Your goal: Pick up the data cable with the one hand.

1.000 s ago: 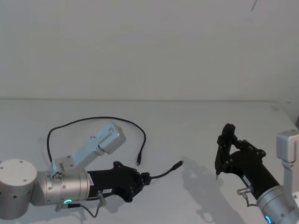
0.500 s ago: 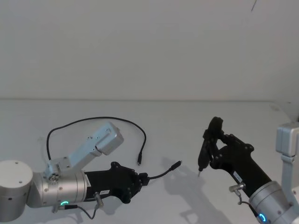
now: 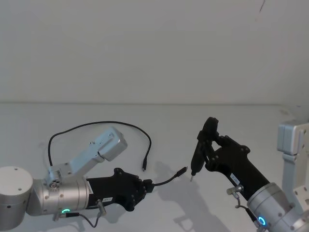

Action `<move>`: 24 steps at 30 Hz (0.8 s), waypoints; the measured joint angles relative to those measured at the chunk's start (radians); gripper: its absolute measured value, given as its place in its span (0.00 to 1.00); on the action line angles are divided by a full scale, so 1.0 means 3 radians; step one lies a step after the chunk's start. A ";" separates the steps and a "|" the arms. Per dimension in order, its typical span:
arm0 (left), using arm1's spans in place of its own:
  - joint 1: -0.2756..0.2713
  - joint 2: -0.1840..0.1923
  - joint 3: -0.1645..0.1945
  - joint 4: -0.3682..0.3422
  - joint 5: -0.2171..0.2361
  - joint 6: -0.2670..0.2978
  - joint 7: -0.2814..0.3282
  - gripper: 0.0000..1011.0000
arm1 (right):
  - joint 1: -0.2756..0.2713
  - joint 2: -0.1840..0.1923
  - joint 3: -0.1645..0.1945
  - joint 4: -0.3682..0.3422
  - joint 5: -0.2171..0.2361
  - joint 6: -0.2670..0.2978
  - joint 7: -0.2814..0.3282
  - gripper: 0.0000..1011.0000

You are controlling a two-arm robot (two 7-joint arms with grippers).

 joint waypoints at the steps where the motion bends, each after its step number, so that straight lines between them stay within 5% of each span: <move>1: 0.0000 0.0001 0.0000 -0.0001 0.0000 0.0000 0.0000 0.05 | 0.0006 -0.0003 -0.0003 0.0006 0.0006 0.0002 0.0004 0.28; 24: 0.0007 0.0009 -0.0002 -0.0014 -0.0002 0.0003 0.0006 0.05 | 0.0295 -0.0193 -0.0014 0.0407 -0.0012 -0.0114 -0.0027 0.28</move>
